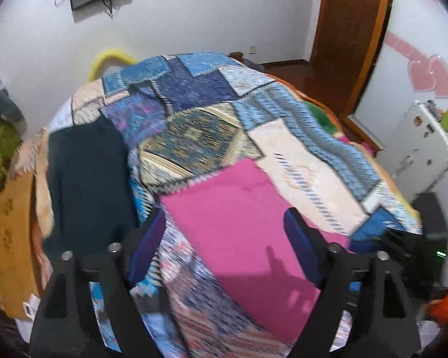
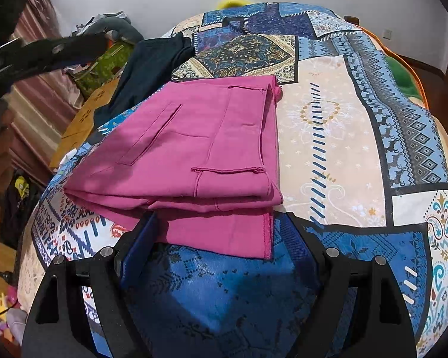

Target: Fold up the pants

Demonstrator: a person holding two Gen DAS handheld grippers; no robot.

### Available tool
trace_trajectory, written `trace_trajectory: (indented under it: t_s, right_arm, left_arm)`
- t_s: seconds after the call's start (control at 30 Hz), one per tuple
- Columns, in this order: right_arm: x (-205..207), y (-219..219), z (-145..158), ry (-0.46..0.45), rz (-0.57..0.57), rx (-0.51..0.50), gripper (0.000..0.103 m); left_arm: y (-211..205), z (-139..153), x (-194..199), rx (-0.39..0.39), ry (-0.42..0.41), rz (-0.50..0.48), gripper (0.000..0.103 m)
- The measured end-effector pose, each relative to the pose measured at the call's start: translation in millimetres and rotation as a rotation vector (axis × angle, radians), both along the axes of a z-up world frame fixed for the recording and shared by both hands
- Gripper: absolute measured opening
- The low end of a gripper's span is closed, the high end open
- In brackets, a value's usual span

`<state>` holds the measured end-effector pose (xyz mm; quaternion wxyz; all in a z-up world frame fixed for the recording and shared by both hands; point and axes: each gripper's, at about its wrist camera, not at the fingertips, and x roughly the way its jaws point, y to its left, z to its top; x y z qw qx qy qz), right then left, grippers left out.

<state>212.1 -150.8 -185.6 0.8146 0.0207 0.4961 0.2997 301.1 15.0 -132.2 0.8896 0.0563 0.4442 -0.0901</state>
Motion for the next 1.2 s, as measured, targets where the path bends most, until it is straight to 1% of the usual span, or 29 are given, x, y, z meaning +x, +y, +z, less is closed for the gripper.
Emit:
trace_trajectory:
  t_s: [0.03,0.1,0.2,0.3,0.33,0.37,0.4,0.43,0.47,0.5,0.53,0.63,0.73,0.83,1.0,1.1,1.2]
  right_arm:
    - [-0.4,-1.0,-0.5,0.0,-0.001,-0.001,0.08]
    - [-0.3,-1.9,-1.1,0.002,-0.007,0.0,0.08]
    - [0.3,-3.2,-1.1,0.009,-0.016,0.001,0.08]
    - [0.2,-5.3,-0.7,0.011,-0.023,0.001,0.08]
    - [-0.7,-6.6,-0.6,0.01,-0.026,0.001,0.08]
    - [-0.8,-7.9,-0.6,0.009,-0.03,0.0,0.08]
    - [-0.2,-9.8,-0.9,0.009,-0.037,-0.003,0.08]
    - [-0.2,-11.5,-1.2,0.01,-0.04,-0.005,0.08]
    - [0.1,-13.1,-1.5,0.012,-0.045,-0.009,0.08]
    - [1.0,-15.3,-1.2,0.014,-0.049,-0.014,0.08]
    - [0.6,-16.5,-0.5,0.011,-0.052,-0.018,0.08]
    - [-0.3,-22.3,4.5,-0.007,-0.064,-0.036,0.08]
    - [-1.9,-24.9,15.8,-0.029,-0.075,-0.025,0.08]
    - [-5.3,-20.0,28.4,-0.057,-0.072,-0.002,0.08]
    - [-13.5,5.3,41.7,-0.093,-0.012,0.035,0.08]
    - [-15.4,19.0,37.3,-0.1,0.018,0.013,0.08]
    - [-11.4,21.8,26.4,-0.075,0.029,-0.019,0.08]
  left_arm:
    - [3.7,-6.6,13.6,0.027,0.014,0.01,0.085]
    - [9.6,-20.2,32.1,0.043,0.055,0.019,0.085]
    - [17.0,-50.3,61.2,0.067,0.138,0.044,0.085]
    - [19.0,-87.4,83.9,0.114,0.226,0.042,0.085]
    - [19.3,-98.5,88.1,0.126,0.255,0.033,0.088]
    - [19.7,-110.2,91.8,0.143,0.289,0.029,0.095]
    - [21.3,-121.2,94.7,0.155,0.316,0.031,0.099]
    - [25.0,-129.9,96.5,0.152,0.33,0.04,0.103]
    - [28.9,-134.0,96.2,0.134,0.334,0.042,0.103]
    - [32.0,-134.6,95.0,0.119,0.33,0.04,0.103]
    - [33.7,-133.5,92.6,0.122,0.324,0.036,0.103]
    - [33.2,-129.4,80.1,0.172,0.309,0.018,0.103]
    - [32.0,-121.8,60.9,0.222,0.286,-0.004,0.103]
    - [32.3,-114.2,45.8,0.232,0.28,-0.001,0.103]
    - [30.2,-101.7,17.9,0.208,0.268,0.013,0.103]
    - [25.8,-96.2,2.2,0.139,0.284,0.008,0.103]
    - [16.4,-93.3,-7.6,0.119,0.275,0.003,0.103]
